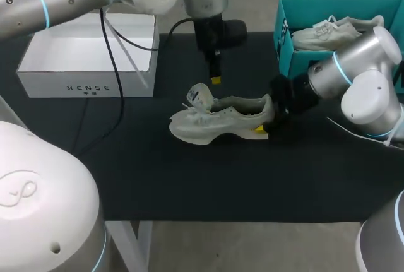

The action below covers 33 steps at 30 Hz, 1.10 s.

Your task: Take the shoe out of the shoebox, open the shoe tongue, remove and reinsert the insole, then place the shoe into the shoebox

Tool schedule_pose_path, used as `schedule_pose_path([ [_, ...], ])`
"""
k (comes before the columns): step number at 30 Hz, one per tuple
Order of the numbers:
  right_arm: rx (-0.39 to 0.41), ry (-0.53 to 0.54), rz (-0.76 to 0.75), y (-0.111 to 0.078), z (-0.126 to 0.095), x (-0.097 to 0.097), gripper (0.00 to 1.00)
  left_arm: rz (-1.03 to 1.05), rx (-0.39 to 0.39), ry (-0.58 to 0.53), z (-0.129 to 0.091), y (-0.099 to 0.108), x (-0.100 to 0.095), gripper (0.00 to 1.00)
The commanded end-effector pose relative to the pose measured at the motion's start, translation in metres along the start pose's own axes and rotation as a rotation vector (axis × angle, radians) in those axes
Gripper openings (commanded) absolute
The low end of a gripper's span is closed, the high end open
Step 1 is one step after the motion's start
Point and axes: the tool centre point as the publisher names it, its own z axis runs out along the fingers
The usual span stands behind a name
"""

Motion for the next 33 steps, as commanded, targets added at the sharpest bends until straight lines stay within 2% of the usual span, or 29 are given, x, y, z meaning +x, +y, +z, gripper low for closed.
schedule_pose_path([
  [1,0.000,-0.002,-0.001,-0.002,0.004,-0.002,0.00,0.206,-0.175,-0.011,0.008,-0.015,-0.003,0.00],
  [7,0.000,-0.002,-0.001,-0.002,0.004,-0.002,0.00,0.194,-0.146,-0.031,0.025,-0.028,0.006,0.00],
  [11,0.000,-0.002,-0.001,-0.002,0.004,-0.002,0.00,0.185,-0.091,-0.059,0.033,-0.032,0.011,0.00],
  [33,0.000,-0.002,-0.001,-0.002,0.004,-0.002,0.00,0.166,-0.073,-0.044,0.034,-0.037,0.013,0.00],
])
